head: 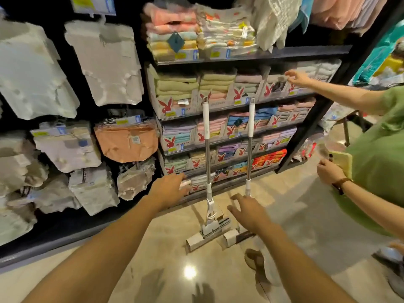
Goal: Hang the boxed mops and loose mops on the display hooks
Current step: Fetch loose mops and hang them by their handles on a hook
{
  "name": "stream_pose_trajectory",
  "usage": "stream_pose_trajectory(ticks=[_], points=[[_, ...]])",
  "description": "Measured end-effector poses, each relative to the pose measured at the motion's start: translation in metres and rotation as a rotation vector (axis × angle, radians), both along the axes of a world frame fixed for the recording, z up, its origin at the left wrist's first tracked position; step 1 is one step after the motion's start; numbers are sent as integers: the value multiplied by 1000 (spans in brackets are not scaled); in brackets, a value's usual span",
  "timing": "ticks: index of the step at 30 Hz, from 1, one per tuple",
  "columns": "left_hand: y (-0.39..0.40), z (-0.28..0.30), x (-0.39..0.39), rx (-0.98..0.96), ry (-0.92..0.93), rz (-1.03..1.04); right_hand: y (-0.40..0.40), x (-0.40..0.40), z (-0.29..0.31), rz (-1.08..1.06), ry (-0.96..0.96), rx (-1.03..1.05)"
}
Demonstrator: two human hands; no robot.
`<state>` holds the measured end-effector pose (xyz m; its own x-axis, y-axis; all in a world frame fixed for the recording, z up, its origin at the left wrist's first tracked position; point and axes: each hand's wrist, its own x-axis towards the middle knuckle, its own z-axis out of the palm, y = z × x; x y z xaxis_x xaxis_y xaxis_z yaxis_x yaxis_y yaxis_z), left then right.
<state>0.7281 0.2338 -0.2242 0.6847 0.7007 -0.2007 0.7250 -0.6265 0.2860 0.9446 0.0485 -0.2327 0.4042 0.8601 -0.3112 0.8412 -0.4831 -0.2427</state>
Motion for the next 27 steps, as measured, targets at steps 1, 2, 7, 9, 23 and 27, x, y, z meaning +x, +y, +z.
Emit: stream_pose_trajectory(ticks=[1, 2, 7, 9, 23, 27], points=[[12, -1, 9, -4, 0, 12, 14, 10, 0, 8, 0, -3], [23, -2, 18, -8, -7, 28, 29, 20, 0, 17, 2, -4], [79, -8, 65, -61, -75, 131, 105, 72, -10, 43, 64, 35], [103, -8, 85, -91, -124, 185, 137, 95, -19, 51, 114, 58], [251, -32, 234, -166, -576, 488, 362, 196, -81, 5, 516, 281], [271, -43, 256, -164, -688, 534, 399, 196, -100, 34, 657, 325]])
